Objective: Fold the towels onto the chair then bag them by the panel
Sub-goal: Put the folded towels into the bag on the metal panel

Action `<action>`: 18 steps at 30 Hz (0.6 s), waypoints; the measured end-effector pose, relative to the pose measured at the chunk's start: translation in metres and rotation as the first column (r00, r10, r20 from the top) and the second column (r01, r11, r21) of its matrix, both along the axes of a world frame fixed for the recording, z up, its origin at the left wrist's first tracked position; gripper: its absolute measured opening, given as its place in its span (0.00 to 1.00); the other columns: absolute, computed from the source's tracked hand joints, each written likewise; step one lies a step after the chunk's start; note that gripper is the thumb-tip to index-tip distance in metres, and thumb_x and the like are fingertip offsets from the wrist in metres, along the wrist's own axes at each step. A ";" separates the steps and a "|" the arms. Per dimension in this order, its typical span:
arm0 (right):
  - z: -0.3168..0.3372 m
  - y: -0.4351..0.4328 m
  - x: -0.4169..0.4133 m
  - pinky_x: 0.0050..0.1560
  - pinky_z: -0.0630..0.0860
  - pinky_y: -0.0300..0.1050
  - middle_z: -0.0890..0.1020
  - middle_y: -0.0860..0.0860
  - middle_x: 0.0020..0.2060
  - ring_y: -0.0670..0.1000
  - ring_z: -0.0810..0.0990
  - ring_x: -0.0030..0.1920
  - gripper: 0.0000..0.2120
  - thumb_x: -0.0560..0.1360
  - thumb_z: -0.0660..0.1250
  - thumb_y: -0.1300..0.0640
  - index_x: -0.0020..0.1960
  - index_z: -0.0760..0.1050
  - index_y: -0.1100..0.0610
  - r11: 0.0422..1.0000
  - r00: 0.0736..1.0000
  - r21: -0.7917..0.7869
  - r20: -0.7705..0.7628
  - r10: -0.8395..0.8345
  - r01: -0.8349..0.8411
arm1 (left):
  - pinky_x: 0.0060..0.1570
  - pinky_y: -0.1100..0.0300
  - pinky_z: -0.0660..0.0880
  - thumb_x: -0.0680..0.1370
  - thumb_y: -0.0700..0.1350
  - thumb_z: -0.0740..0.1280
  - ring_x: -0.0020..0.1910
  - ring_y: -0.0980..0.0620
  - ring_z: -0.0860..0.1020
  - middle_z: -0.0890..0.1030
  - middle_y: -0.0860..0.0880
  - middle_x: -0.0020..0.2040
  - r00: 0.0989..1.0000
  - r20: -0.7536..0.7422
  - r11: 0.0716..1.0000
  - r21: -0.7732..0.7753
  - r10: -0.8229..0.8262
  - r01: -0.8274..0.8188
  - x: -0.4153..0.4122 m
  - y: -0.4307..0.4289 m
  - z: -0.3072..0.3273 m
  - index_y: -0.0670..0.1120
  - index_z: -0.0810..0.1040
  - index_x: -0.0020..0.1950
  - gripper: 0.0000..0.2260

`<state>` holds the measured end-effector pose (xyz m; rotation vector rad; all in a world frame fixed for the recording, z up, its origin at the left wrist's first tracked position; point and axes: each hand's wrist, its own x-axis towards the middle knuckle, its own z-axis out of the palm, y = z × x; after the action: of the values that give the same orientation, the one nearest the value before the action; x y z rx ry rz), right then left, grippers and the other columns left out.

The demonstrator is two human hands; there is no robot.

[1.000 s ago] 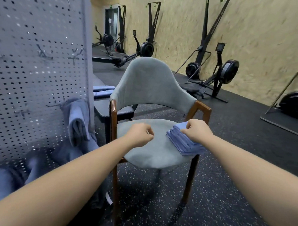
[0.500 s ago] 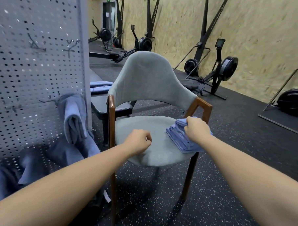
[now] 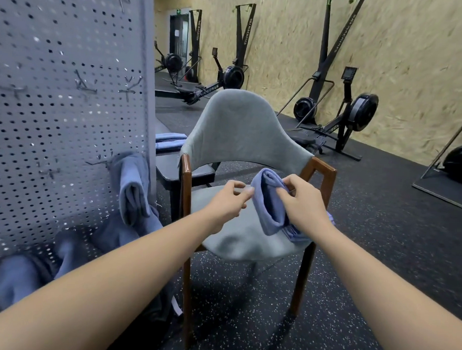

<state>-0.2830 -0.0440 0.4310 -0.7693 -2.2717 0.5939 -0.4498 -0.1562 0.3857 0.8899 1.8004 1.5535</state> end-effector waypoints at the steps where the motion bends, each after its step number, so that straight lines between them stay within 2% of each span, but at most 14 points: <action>1: 0.000 -0.007 -0.001 0.41 0.72 0.39 0.84 0.45 0.40 0.45 0.80 0.42 0.04 0.82 0.68 0.55 0.48 0.79 0.51 0.999 0.999 -0.016 -0.014 0.030 -0.030 | 0.52 0.55 0.76 0.84 0.61 0.65 0.56 0.48 0.82 0.81 0.51 0.60 1.000 0.011 1.000 -0.029 0.000 0.000 -0.002 -0.003 0.002 0.53 0.75 0.64 0.15; 3: 0.001 -0.018 -0.002 0.45 0.74 0.44 0.84 0.47 0.40 0.47 0.80 0.42 0.05 0.82 0.68 0.55 0.48 0.79 0.53 0.992 0.994 -0.066 -0.047 0.100 -0.103 | 0.53 0.53 0.71 0.84 0.65 0.63 0.53 0.49 0.76 0.79 0.52 0.55 0.998 0.042 0.997 -0.070 -0.035 0.038 -0.006 -0.013 0.006 0.55 0.76 0.54 0.14; 5: 0.002 -0.028 -0.003 0.49 0.77 0.53 0.84 0.48 0.40 0.53 0.81 0.44 0.05 0.83 0.69 0.55 0.48 0.79 0.54 0.977 0.982 -0.120 -0.090 0.164 -0.175 | 0.58 0.51 0.70 0.83 0.68 0.63 0.57 0.51 0.75 0.80 0.55 0.55 0.996 0.064 0.994 -0.086 -0.055 0.061 -0.010 -0.024 0.010 0.56 0.78 0.50 0.16; 7: 0.002 -0.036 -0.004 0.48 0.77 0.55 0.84 0.49 0.41 0.53 0.82 0.44 0.05 0.83 0.69 0.55 0.49 0.79 0.53 0.961 0.971 -0.164 -0.120 0.205 -0.223 | 0.62 0.50 0.70 0.82 0.68 0.65 0.60 0.52 0.79 0.84 0.57 0.54 0.991 0.123 0.995 -0.085 -0.050 0.061 -0.018 -0.038 0.015 0.57 0.82 0.51 0.16; 9: 0.001 -0.043 -0.004 0.46 0.76 0.52 0.84 0.49 0.41 0.49 0.80 0.42 0.04 0.83 0.69 0.55 0.49 0.79 0.53 0.951 0.965 -0.186 -0.139 0.223 -0.246 | 0.62 0.50 0.71 0.80 0.69 0.68 0.58 0.53 0.81 0.87 0.56 0.50 0.974 0.204 0.988 -0.099 -0.099 0.122 -0.027 -0.052 0.018 0.55 0.84 0.53 0.18; 11: 0.000 -0.051 -0.006 0.46 0.77 0.53 0.84 0.48 0.40 0.49 0.80 0.42 0.04 0.83 0.69 0.55 0.49 0.79 0.52 0.944 0.959 -0.198 -0.154 0.238 -0.266 | 0.62 0.50 0.74 0.77 0.72 0.70 0.59 0.52 0.82 0.86 0.53 0.55 0.961 0.244 0.974 -0.148 -0.130 0.169 -0.033 -0.069 0.022 0.52 0.84 0.59 0.25; 13: -0.001 -0.058 -0.010 0.48 0.79 0.57 0.85 0.48 0.40 0.51 0.81 0.42 0.04 0.83 0.70 0.56 0.48 0.79 0.52 0.938 0.954 -0.204 -0.164 0.249 -0.280 | 0.56 0.53 0.76 0.76 0.72 0.70 0.56 0.52 0.81 0.83 0.51 0.59 0.989 0.122 0.977 -0.189 -0.080 0.103 -0.035 -0.079 0.023 0.51 0.81 0.62 0.28; 15: 0.000 -0.065 -0.015 0.48 0.79 0.60 0.84 0.49 0.39 0.55 0.82 0.43 0.05 0.82 0.70 0.54 0.47 0.79 0.52 0.938 0.955 -0.204 -0.160 0.250 -0.280 | 0.50 0.55 0.76 0.79 0.67 0.71 0.50 0.53 0.80 0.82 0.49 0.56 0.996 -0.077 0.991 -0.127 0.033 -0.043 -0.031 -0.087 0.027 0.47 0.78 0.60 0.24; 16: 0.000 -0.070 -0.018 0.48 0.79 0.61 0.84 0.49 0.39 0.57 0.82 0.44 0.05 0.82 0.70 0.53 0.47 0.79 0.52 0.937 0.955 -0.208 -0.157 0.252 -0.282 | 0.49 0.55 0.77 0.81 0.63 0.71 0.49 0.52 0.81 0.83 0.48 0.55 0.989 -0.125 0.993 -0.077 0.084 -0.094 -0.027 -0.090 0.031 0.46 0.78 0.60 0.21; 18: 0.000 -0.082 -0.025 0.49 0.80 0.61 0.85 0.49 0.39 0.56 0.83 0.44 0.05 0.81 0.70 0.53 0.47 0.79 0.52 0.929 0.950 -0.210 -0.143 0.279 -0.304 | 0.50 0.53 0.81 0.83 0.60 0.69 0.47 0.53 0.84 0.85 0.48 0.53 0.987 -0.123 0.995 0.012 0.099 -0.099 -0.020 -0.098 0.042 0.47 0.79 0.58 0.16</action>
<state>-0.3075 -0.1264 0.4314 -0.4896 -2.2544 1.0287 -0.4698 -0.2544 0.4276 0.9306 1.9550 1.5969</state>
